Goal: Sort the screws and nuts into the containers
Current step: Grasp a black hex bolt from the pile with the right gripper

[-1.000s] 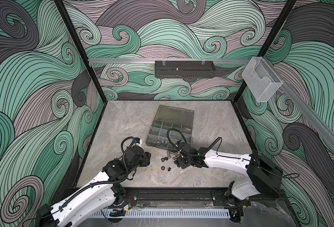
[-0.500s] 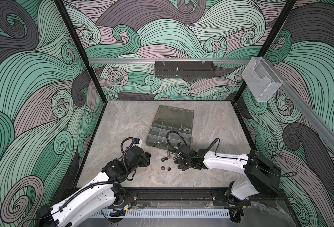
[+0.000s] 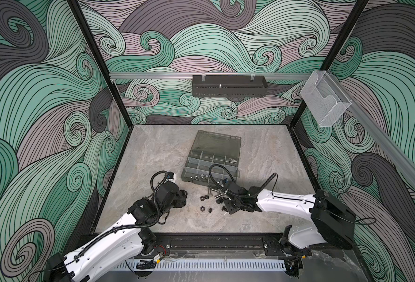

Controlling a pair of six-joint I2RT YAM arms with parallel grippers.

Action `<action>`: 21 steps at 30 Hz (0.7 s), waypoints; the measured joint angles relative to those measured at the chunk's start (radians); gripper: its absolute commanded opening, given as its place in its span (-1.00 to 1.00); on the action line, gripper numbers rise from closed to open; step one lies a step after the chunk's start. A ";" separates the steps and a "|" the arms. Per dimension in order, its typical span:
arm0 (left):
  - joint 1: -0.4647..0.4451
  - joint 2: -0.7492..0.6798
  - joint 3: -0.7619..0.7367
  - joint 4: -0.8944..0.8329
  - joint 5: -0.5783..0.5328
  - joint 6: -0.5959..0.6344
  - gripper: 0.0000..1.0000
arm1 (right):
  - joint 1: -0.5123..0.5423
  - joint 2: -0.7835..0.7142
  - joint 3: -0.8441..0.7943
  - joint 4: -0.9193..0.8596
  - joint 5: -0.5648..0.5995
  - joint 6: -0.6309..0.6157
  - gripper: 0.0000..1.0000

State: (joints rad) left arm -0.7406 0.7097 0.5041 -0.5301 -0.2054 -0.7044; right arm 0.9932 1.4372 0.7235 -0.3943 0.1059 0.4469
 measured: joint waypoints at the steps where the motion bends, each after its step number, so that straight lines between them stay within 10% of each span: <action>1: 0.000 0.000 0.000 0.000 0.000 0.000 0.27 | 0.001 -0.016 0.000 -0.005 -0.001 -0.006 -0.14; 21: 0.000 -0.006 -0.003 0.006 0.001 -0.009 0.27 | 0.090 0.074 0.006 0.003 -0.049 -0.090 -0.32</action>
State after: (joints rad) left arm -0.7406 0.7040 0.5014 -0.5240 -0.2047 -0.7132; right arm 1.0836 1.5116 0.7300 -0.3912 0.0570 0.3573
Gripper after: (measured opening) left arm 0.636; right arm 0.364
